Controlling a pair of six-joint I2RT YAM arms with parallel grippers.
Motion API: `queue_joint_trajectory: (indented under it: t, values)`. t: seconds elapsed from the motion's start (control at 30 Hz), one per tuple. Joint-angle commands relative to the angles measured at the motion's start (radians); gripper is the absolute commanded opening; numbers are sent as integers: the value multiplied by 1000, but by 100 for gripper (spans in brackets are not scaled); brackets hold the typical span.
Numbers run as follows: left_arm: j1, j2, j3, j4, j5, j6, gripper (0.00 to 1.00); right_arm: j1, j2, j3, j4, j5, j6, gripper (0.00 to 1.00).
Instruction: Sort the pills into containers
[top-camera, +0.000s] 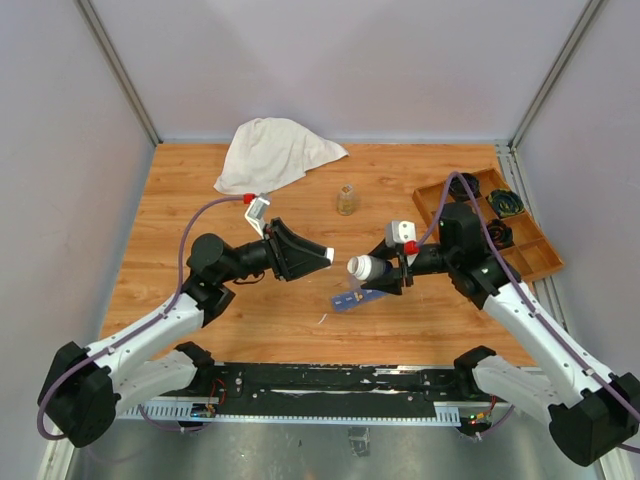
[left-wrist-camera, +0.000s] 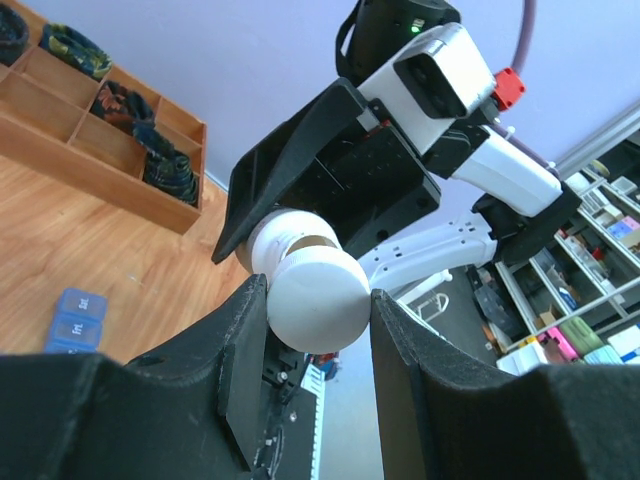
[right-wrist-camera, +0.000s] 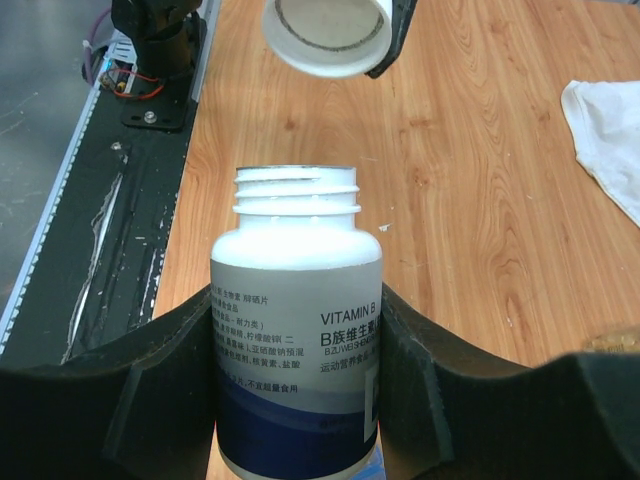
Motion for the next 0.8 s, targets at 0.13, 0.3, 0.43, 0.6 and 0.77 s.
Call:
queue_joint_trajectory:
  t: [0.13, 0.3, 0.43, 0.6, 0.77]
  values:
    - [-44, 55, 25, 30, -102, 25, 35, 52, 8, 42, -35, 78, -45, 3]
    - [-70, 84, 29, 30, -118, 35, 35, 74, 18, 44, -40, 94, -52, 3]
    - [-93, 113, 34, 22, -129, 44, 35, 83, 24, 47, -45, 104, -54, 3]
    - [-112, 141, 45, 22, -128, 48, 35, 85, 26, 51, -49, 120, -54, 3]
    - [-131, 145, 50, 22, -133, 48, 35, 85, 36, 56, -59, 135, -54, 3]
